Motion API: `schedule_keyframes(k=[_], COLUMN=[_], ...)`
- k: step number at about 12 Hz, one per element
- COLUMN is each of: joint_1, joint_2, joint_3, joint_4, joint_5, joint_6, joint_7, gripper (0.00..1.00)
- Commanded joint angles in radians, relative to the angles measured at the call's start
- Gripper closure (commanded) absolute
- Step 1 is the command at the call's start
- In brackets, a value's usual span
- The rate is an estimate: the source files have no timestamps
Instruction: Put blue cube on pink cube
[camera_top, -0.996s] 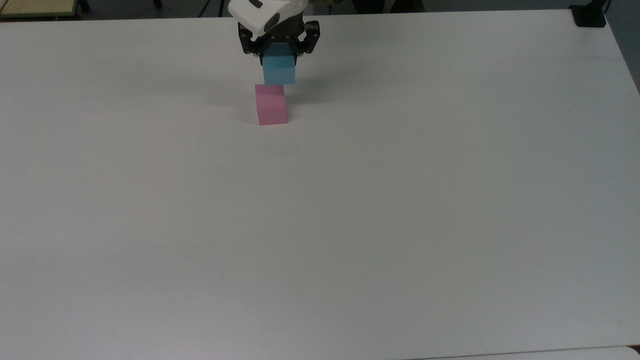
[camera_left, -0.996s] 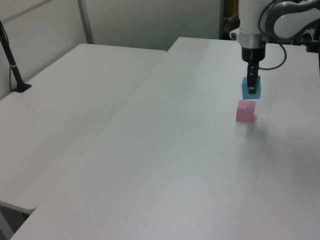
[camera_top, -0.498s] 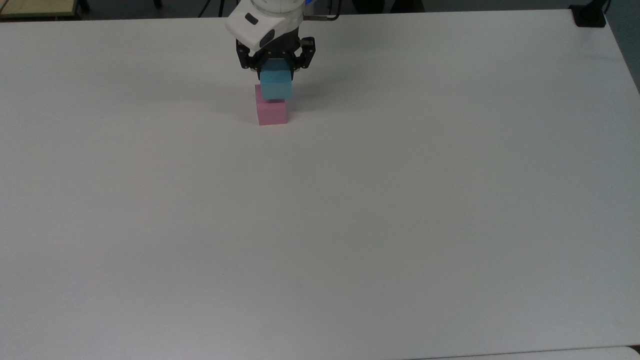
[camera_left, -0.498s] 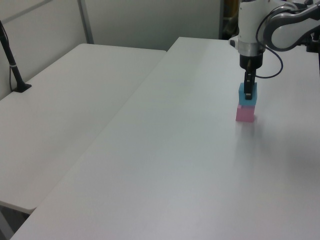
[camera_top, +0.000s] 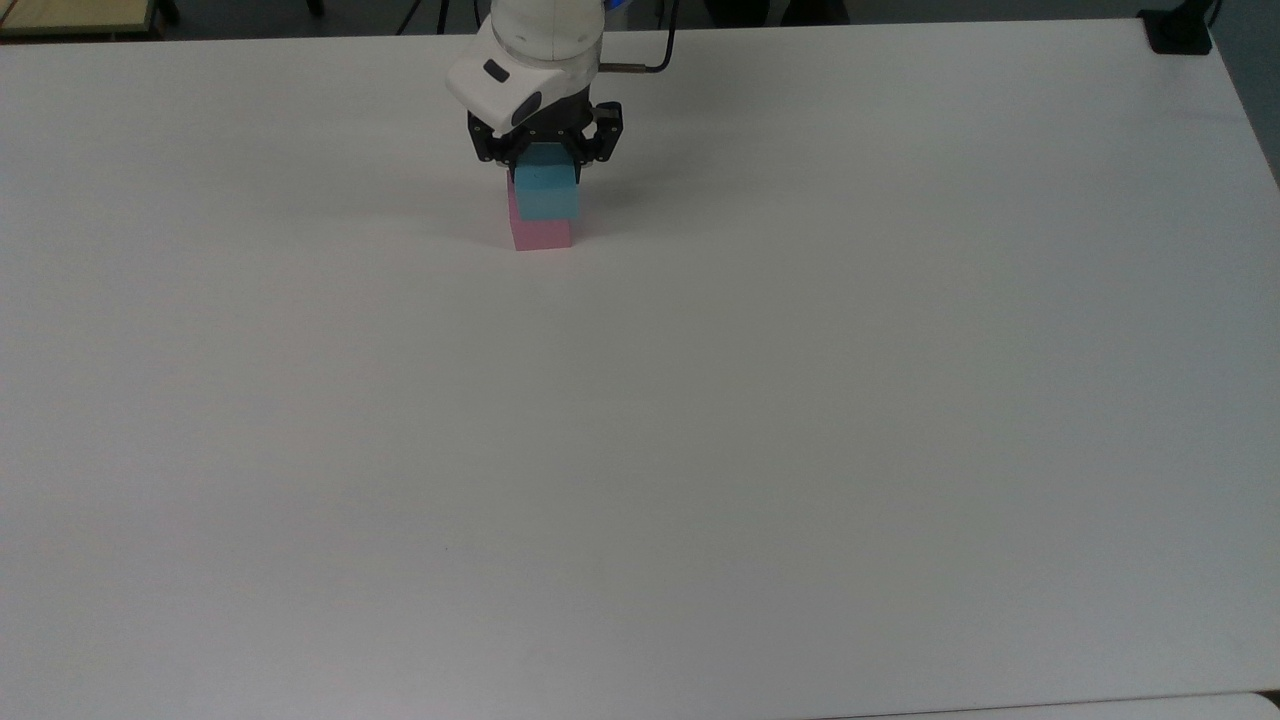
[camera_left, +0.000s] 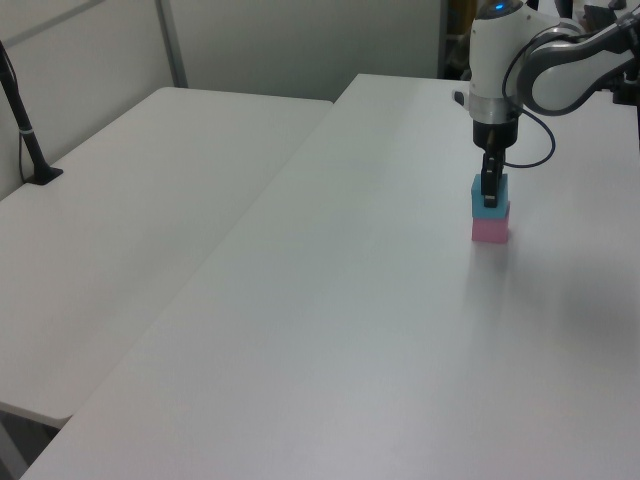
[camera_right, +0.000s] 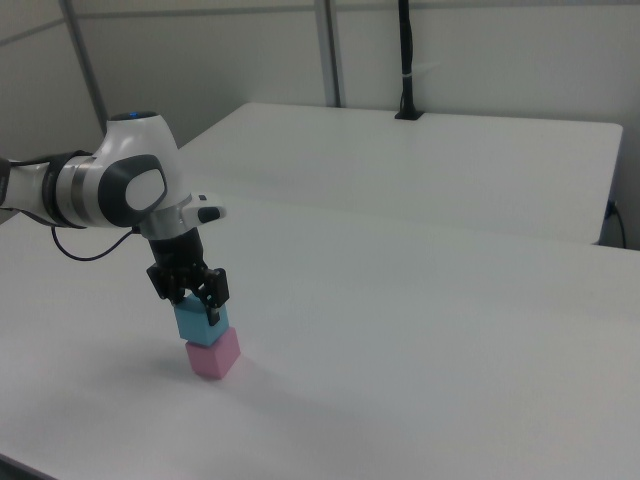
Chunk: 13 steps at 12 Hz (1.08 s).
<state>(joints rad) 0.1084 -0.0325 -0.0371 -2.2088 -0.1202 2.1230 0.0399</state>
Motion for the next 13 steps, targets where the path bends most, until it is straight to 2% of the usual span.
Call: schedule_keyframes(k=[1, 4, 6, 10, 12, 13], joint_1=[-0.015, -0.016, -0.016, -0.035, -0.035, -0.035], joint_2=[0.005, -0.003, -0.015, -0.004, 0.005, 0.009], joint_3=[-0.013, -0.023, -0.024, -0.017, -0.010, -0.003], joint_4=[-0.014, -0.006, 0.058, 0.441, 0.553, 0.581], joint_5=[-0.015, -0.013, -0.004, 0.051, 0.053, 0.053], joint_6=[0.017, 0.005, -0.056, -0.395, -0.499, -0.535], joint_7=[-0.014, -0.012, -0.011, -0.009, -0.009, -0.009], gripper=[0.00, 0.00, 0.00, 0.00, 0.00, 0.00])
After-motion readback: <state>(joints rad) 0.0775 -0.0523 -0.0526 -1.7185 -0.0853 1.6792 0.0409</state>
